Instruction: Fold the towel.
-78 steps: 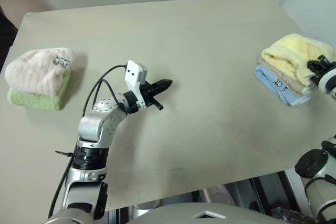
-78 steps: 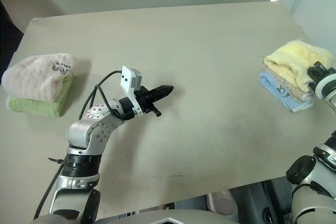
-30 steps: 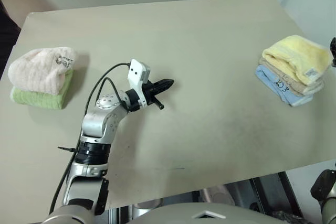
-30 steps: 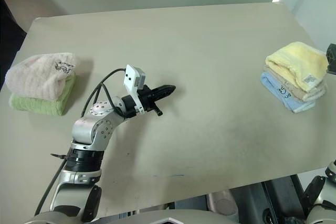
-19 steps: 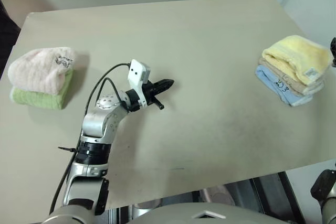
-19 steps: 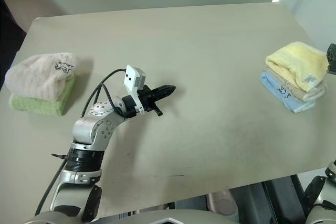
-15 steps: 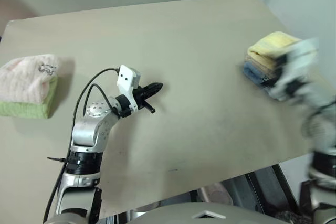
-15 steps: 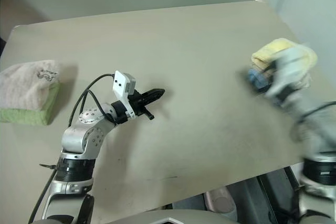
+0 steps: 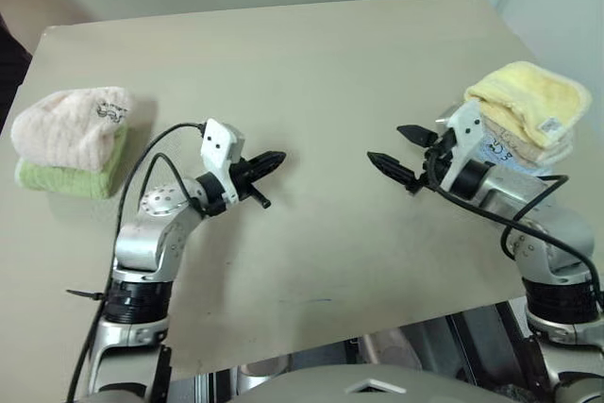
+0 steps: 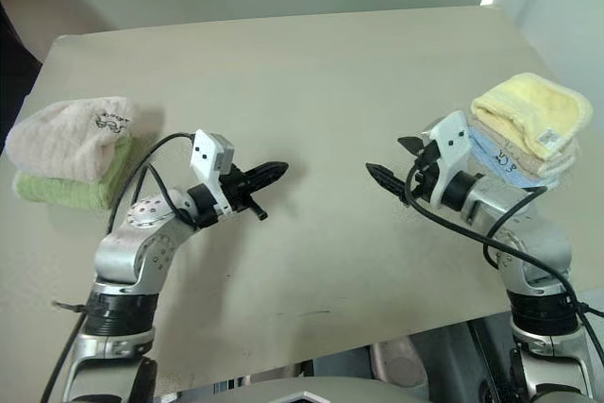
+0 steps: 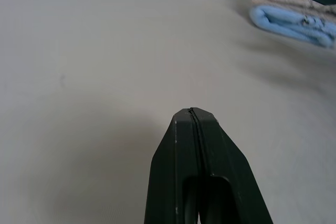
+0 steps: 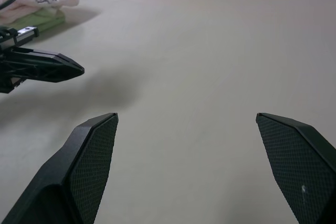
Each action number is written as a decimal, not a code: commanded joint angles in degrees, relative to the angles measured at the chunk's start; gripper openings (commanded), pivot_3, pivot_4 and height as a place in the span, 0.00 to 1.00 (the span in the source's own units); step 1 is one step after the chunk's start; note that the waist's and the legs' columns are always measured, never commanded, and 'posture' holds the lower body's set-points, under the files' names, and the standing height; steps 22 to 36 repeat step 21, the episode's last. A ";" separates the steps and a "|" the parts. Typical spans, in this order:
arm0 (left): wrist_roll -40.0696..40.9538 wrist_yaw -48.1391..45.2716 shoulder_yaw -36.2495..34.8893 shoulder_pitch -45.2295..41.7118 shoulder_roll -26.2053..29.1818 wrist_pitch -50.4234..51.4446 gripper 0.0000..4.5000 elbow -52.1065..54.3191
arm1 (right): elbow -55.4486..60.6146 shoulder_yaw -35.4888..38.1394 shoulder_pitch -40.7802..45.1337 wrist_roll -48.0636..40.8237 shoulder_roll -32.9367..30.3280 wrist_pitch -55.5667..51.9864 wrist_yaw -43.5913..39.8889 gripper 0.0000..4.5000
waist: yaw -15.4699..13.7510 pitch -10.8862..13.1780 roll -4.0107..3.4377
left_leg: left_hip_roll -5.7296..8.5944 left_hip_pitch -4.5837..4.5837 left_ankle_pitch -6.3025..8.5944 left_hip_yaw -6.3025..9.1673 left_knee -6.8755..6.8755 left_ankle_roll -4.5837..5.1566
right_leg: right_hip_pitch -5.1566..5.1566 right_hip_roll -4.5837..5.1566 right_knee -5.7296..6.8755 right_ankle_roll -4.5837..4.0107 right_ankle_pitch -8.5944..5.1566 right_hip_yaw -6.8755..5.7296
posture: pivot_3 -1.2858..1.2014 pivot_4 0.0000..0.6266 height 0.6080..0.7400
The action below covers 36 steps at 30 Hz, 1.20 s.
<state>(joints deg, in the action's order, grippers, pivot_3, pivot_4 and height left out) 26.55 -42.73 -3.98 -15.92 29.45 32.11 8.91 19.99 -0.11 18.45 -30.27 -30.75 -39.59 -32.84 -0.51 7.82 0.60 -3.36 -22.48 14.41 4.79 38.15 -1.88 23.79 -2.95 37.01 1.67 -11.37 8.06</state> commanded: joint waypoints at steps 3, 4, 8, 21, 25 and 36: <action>2.93 -5.24 -2.28 2.84 3.38 -0.66 0.00 1.46 | -3.26 -1.95 -0.15 2.62 0.82 4.15 -2.79 0.99 | 0.16 0.00 0.00 | -0.02 -0.02 0.00 0.01 -0.08 0.00 | 0.09 0.00 0.02 -0.03 0.01 0.01 | 0.52 0.24 1.00; 3.05 -5.33 -2.30 2.92 3.50 -0.70 0.00 1.47 | -3.44 -1.97 -0.14 2.82 0.89 4.39 -3.00 0.99 | 0.10 0.00 0.00 | -0.03 -0.02 0.00 0.00 -0.08 0.00 | 0.10 0.00 0.02 -0.04 0.01 0.01 | 0.52 0.24 1.00; 5.09 -5.70 -5.55 8.46 4.89 -0.31 0.00 4.89 | -4.95 -2.17 0.57 3.28 1.05 5.37 -4.27 0.99 | 0.29 0.00 0.00 | -0.04 -0.03 0.00 -0.02 -0.09 0.00 | 0.10 0.01 0.01 -0.06 0.00 0.01 | 0.52 0.24 1.00; 6.36 -2.14 -10.64 14.42 6.18 0.23 0.00 9.33 | -10.90 -3.80 3.63 5.91 3.38 9.11 -7.47 0.99 | 0.56 0.00 0.00 | -0.24 -0.03 0.00 0.00 -0.18 0.00 | 0.20 -0.10 0.04 -0.38 0.04 0.05 | 0.52 0.24 1.00; 6.36 -2.14 -10.64 14.42 6.18 0.23 0.00 9.33 | -10.90 -3.80 3.63 5.91 3.38 9.11 -7.47 0.99 | 0.56 0.00 0.00 | -0.24 -0.03 0.00 0.00 -0.18 0.00 | 0.20 -0.10 0.04 -0.38 0.04 0.05 | 0.52 0.24 1.00; 6.36 -2.14 -10.64 14.42 6.18 0.23 0.00 9.33 | -10.90 -3.80 3.63 5.91 3.38 9.11 -7.47 0.99 | 0.56 0.00 0.00 | -0.24 -0.03 0.00 0.00 -0.18 0.00 | 0.20 -0.10 0.04 -0.38 0.04 0.05 | 0.52 0.24 1.00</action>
